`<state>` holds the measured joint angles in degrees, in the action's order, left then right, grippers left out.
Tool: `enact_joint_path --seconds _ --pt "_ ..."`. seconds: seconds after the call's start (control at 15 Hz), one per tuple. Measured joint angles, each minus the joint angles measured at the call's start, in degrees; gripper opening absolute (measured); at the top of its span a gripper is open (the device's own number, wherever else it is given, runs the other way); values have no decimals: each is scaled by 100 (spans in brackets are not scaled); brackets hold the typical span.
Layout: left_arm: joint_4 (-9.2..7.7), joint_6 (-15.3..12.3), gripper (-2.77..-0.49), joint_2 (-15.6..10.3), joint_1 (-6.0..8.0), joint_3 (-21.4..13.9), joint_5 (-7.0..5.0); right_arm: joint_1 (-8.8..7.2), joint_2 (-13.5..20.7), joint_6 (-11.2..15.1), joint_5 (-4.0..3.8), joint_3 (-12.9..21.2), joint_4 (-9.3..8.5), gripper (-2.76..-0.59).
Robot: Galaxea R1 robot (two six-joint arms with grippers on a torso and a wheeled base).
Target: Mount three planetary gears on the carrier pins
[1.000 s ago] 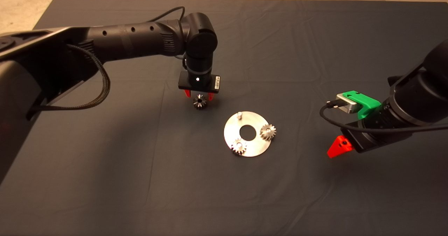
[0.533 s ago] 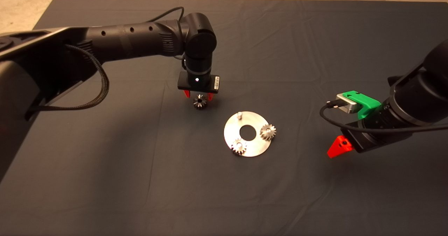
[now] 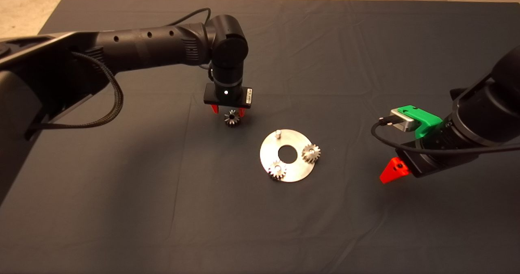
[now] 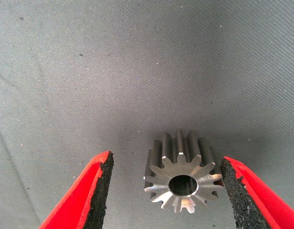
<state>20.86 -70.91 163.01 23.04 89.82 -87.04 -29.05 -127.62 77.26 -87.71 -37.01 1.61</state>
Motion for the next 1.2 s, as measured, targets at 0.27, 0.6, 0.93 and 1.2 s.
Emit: enact_joint_path --seconds 0.27,0.6,0.93,1.2 --pt "0 0 -170 2 -2 -10 0 0 0 0 0 0 0 -89" --pt "0 0 -170 6 -2 -24 0 0 0 0 0 0 -2 -89" --pt "0 0 -170 27 -124 -24 0 0 0 0 0 0 1 -89" --pt "0 2 -170 33 -193 -24 -1 0 0 0 0 0 1 -89"
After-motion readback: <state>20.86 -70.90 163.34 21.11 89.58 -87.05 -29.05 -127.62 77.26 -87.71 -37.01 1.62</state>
